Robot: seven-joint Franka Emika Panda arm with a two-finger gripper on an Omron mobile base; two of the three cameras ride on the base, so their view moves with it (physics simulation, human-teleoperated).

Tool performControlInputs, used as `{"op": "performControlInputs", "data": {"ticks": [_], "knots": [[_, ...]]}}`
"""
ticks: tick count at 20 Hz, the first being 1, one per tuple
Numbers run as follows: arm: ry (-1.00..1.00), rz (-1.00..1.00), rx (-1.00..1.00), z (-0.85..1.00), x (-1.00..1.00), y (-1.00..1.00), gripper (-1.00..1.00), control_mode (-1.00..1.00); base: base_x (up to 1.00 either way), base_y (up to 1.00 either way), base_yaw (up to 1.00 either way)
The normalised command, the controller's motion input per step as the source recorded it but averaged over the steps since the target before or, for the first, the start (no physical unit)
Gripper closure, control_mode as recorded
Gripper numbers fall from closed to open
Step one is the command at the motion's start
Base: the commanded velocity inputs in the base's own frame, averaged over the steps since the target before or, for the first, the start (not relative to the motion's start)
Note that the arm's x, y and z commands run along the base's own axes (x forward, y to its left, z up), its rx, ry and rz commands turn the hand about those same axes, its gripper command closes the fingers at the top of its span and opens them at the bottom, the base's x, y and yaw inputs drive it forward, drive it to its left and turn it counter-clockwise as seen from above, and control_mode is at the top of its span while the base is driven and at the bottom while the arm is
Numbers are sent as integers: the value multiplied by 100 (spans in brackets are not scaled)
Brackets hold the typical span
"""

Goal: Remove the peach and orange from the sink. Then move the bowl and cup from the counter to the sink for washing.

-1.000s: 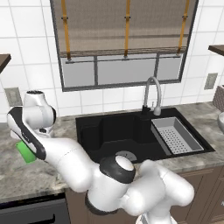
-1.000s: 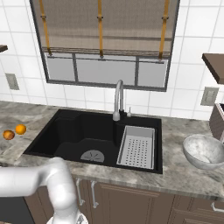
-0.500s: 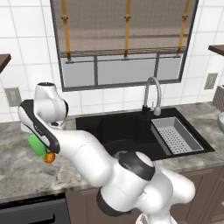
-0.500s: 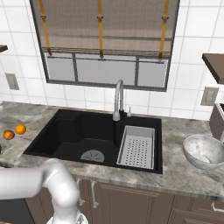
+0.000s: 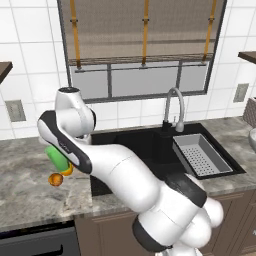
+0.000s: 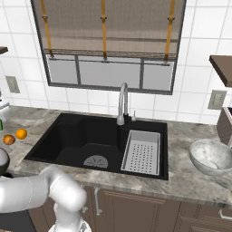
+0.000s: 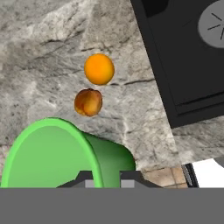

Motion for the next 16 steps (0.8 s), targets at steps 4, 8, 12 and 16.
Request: {"op": "performControlInputs", "data": {"ticks": [4,8,12,16], "knots": [[-12,0,0,19,-9,-54,100,-100,0,0,0],[-11,0,2,17,-3,-53,100,-100,0,0,0],[-6,0,2,17,0,-52,100,-100,0,0,0],[-3,0,3,14,0,-51,100,-100,0,0,0]]}}
